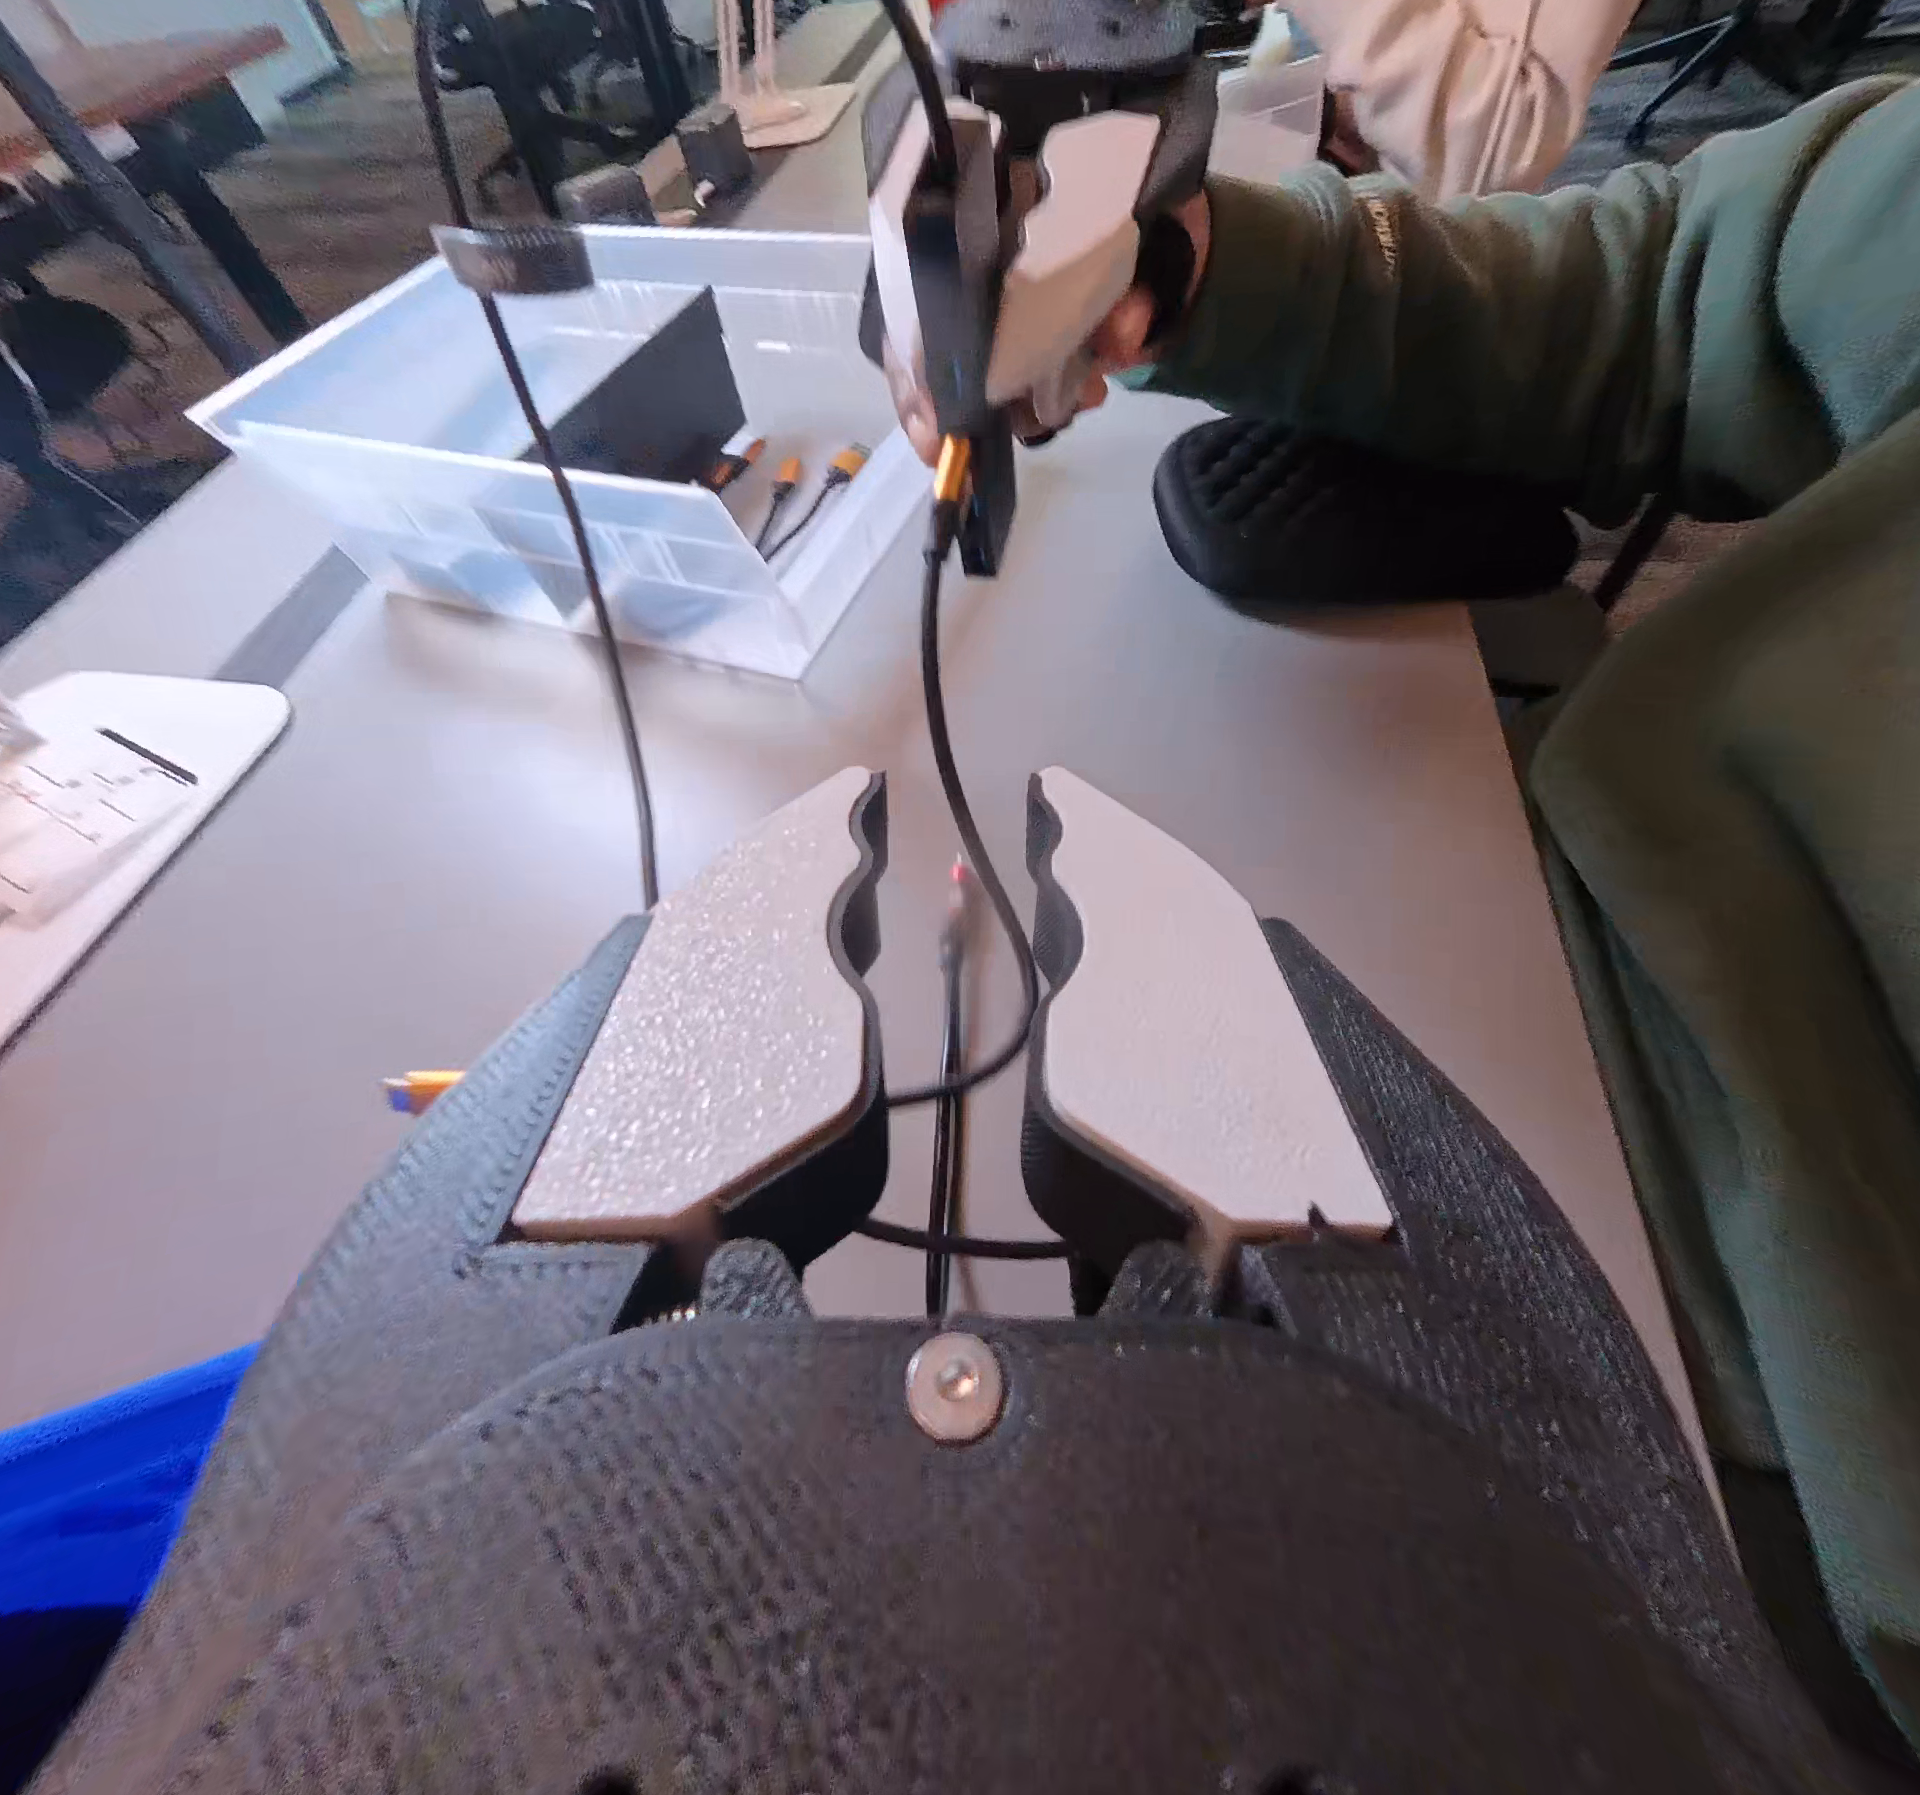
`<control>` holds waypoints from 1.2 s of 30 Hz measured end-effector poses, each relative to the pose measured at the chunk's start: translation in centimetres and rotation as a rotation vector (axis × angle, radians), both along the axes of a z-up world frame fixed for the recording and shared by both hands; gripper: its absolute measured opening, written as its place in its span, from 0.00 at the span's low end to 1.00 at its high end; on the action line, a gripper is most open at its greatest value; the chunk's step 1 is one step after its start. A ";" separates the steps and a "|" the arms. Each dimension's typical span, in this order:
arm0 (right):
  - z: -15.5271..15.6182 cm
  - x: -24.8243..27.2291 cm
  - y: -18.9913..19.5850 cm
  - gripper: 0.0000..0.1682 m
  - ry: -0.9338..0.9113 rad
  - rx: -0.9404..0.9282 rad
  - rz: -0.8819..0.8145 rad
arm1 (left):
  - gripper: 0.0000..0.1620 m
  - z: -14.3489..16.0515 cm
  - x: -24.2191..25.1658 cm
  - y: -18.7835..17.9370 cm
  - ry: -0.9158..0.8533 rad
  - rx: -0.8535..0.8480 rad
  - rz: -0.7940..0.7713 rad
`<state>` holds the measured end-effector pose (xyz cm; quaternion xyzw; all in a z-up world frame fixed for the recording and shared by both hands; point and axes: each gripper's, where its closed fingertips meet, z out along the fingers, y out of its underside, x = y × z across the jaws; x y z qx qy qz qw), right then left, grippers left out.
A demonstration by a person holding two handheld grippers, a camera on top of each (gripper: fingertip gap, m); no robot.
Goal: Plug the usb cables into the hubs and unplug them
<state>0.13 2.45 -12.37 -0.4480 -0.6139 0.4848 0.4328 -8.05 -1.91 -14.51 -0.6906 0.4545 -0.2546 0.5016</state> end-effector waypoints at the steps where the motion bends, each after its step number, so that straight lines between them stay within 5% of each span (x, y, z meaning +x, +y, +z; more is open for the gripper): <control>1: -0.3 -0.4 -0.4 0.07 -0.009 -0.003 0.015 | 0.16 0.2 0.4 0.2 0.014 0.023 0.008; 7: -2.0 -2.9 -3.1 0.07 -0.052 -0.006 0.100 | 0.16 -2.3 4.6 1.0 0.138 0.024 -0.047; 11: -2.3 -3.3 -4.0 0.07 -0.052 0.004 0.125 | 0.05 -3.7 5.6 0.9 0.194 0.032 -0.075; 26: -3.8 -4.1 -4.8 0.07 -0.124 0.107 0.108 | 0.05 -2.9 3.8 -0.6 0.083 -0.114 -0.082; 30: -4.2 -4.4 -4.8 0.17 -0.130 0.148 0.078 | 0.05 -1.9 3.9 -0.9 0.032 -0.096 -0.103; 32: -3.6 -4.7 -5.4 0.09 -0.086 0.117 0.103 | 0.05 -1.8 4.0 -1.1 0.026 -0.089 -0.117; 36: -3.6 -4.7 -5.9 0.07 -0.124 0.143 0.135 | 0.05 -1.7 4.0 -1.4 0.015 -0.091 -0.132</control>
